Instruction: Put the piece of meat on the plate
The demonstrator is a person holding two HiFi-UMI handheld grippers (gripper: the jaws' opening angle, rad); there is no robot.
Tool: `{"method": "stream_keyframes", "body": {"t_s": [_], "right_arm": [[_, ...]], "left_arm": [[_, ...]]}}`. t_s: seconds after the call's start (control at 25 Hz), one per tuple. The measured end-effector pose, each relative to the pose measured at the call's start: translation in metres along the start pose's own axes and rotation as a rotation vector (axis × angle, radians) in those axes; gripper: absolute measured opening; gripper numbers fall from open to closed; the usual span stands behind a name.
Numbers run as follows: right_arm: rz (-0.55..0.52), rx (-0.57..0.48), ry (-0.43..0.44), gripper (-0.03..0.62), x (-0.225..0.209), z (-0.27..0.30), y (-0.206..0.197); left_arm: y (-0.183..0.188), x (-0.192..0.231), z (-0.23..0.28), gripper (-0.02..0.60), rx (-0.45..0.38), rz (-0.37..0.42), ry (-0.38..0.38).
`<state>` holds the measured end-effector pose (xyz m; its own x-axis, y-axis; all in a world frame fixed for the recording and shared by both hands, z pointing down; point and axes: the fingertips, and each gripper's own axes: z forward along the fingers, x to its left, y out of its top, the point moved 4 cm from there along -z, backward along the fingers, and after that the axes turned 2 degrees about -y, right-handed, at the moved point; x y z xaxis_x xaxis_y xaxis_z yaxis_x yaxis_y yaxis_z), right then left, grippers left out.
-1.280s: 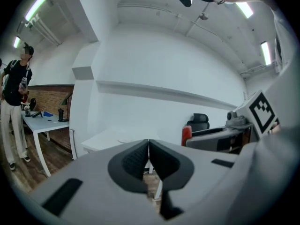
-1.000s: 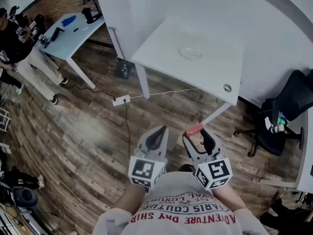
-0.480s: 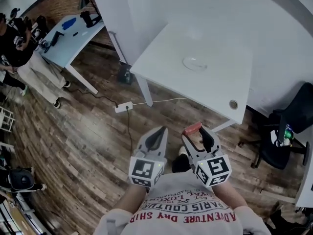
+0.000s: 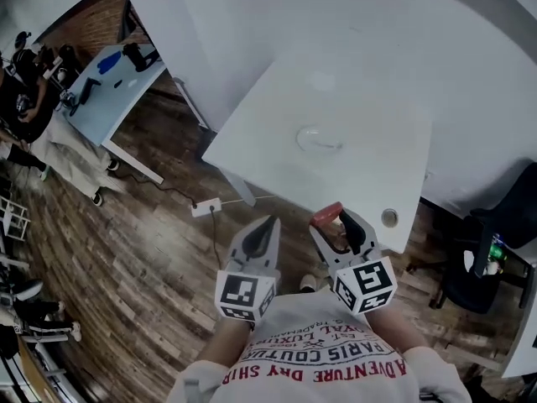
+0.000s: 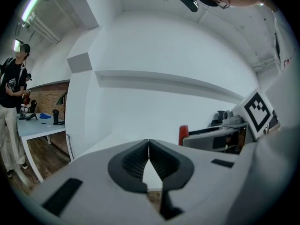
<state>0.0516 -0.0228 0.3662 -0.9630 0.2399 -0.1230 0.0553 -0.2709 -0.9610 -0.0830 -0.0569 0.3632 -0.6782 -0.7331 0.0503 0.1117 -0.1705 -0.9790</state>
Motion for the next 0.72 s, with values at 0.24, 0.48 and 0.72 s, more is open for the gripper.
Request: {"method": "stream_keyframes", "body": {"t_s": [0.24, 0.48, 0.72], "right_arm": [[0.024, 0.019, -0.03, 0.275, -0.05, 0.023, 0.003], [0.047, 0.021, -0.115, 0.275, -0.089, 0.048, 0.006], [0.08, 0.015, -0.237, 0.275, -0.12, 0.083, 0.015]], "left_arm": [[0.005, 0.002, 0.06, 0.006, 0.02, -0.021, -0.035], [0.009, 0.017, 0.118, 0.006, 0.028, -0.013, -0.105], [0.022, 0.041, 0.181, 0.006, 0.027, 0.001, -0.231]]}}
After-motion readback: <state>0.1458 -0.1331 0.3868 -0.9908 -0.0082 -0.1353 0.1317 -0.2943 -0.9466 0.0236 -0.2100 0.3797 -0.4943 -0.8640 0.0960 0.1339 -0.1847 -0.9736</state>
